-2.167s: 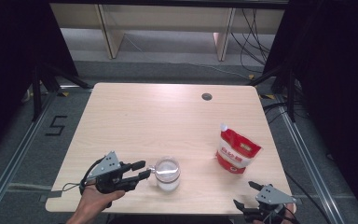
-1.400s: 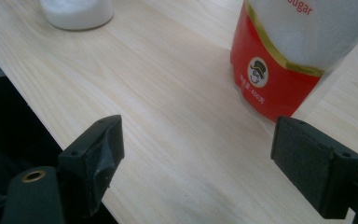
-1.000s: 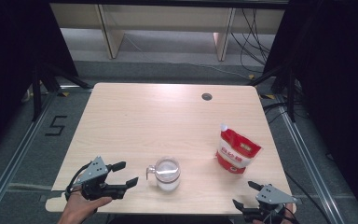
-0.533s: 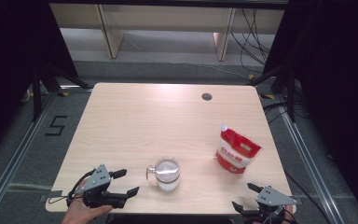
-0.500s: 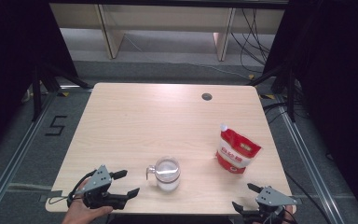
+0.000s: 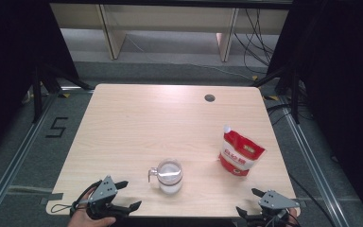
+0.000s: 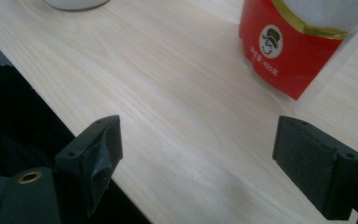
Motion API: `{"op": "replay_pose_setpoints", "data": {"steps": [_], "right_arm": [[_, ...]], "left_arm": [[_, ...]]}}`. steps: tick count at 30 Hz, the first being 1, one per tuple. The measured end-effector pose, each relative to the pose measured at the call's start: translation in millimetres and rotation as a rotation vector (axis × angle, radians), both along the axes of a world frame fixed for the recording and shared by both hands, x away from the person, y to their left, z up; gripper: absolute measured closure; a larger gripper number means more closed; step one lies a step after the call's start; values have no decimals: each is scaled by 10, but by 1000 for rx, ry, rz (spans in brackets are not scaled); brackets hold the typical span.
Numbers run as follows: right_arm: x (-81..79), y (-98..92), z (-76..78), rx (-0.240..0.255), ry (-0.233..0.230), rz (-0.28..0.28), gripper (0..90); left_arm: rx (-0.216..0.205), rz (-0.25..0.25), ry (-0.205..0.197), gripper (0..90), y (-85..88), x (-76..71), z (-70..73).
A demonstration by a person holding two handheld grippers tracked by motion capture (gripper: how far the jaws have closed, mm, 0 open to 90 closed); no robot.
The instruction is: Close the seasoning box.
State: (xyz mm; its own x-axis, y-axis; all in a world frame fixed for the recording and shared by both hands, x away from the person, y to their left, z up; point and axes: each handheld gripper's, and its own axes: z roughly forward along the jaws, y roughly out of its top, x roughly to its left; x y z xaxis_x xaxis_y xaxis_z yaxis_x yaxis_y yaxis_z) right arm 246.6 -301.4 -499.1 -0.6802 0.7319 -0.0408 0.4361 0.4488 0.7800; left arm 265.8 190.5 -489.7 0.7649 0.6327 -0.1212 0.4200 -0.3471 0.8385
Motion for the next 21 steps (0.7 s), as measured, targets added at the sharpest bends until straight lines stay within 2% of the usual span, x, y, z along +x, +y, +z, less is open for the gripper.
{"op": "replay_pose_setpoints", "data": {"steps": [5, 6, 7, 9, 12, 14, 21], "right_arm": [[6, 0, -6, -9, 0, 3, 164], [11, -4, -5, -13, -10, 5, 164], [11, -3, -5, -13, -6, 6, 164], [8, 1, -8, -13, 2, 5, 163], [12, 3, -11, -9, 11, 13, 162], [16, -1, -11, -20, -8, 12, 162], [18, -6, -9, -18, -7, 3, 161]], "left_arm": [[9, 2, 11, 165, 2, -25, -41], [12, -11, -9, 165, 3, -9, -41], [14, 2, 6, 165, -1, -21, -36], [27, -3, -2, 165, 2, -19, -38], [12, -2, -6, 165, -12, -22, -51], [15, -2, 0, 165, -13, -19, -49], [35, -3, 8, 165, 3, -11, -45]]}}
